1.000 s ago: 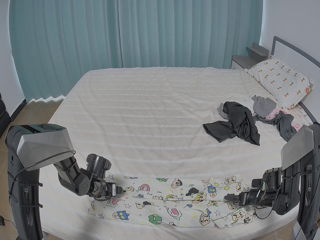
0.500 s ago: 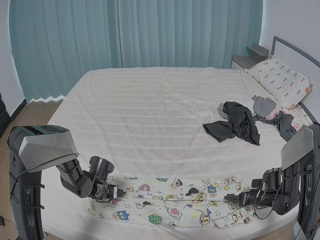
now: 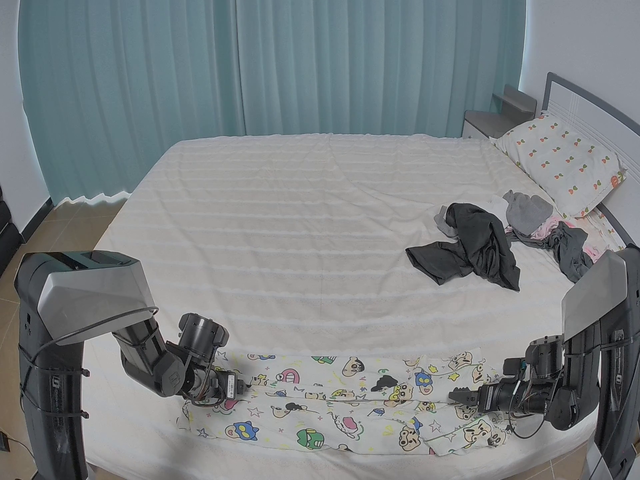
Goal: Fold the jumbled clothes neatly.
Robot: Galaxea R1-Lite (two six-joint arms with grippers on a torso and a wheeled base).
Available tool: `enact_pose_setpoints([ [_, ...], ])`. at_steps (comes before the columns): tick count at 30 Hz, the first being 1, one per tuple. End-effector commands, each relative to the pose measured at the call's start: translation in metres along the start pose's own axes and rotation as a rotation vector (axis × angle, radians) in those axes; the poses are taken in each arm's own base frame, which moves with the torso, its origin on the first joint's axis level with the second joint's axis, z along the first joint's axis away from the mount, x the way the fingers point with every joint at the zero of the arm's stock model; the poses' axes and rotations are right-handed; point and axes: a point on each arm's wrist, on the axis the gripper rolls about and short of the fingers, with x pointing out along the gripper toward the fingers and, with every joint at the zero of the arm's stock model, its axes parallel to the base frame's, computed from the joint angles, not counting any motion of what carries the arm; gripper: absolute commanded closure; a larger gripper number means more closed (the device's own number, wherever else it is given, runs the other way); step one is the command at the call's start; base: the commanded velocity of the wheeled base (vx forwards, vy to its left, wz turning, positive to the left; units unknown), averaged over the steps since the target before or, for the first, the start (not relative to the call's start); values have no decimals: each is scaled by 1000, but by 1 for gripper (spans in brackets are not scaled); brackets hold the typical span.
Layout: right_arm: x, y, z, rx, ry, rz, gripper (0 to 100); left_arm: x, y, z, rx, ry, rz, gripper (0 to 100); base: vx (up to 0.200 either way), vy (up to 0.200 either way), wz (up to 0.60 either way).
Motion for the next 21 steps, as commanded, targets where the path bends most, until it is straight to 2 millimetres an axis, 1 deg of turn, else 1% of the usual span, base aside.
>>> enact_pose_setpoints([
  [1, 0, 1, 1, -4, -14, 4, 0, 0, 1, 0, -3, -1, 2, 100, 0, 0, 0],
  [10, 0, 1, 1, -6, -14, 4, 0, -4, 4, 1, -10, -4, 5, 100, 0, 0, 0],
  [13, 0, 1, 2, -5, -16, 5, 0, -10, 6, 1, -16, -8, 6, 100, 0, 0, 0],
  [16, -1, 0, 3, -5, -24, 3, 0, -16, 11, 2, -25, -2, 12, 100, 0, 0, 0],
  [21, -2, 1, 6, -6, -36, 4, 0, -24, 27, 9, -63, 11, 36, 100, 0, 0, 0],
])
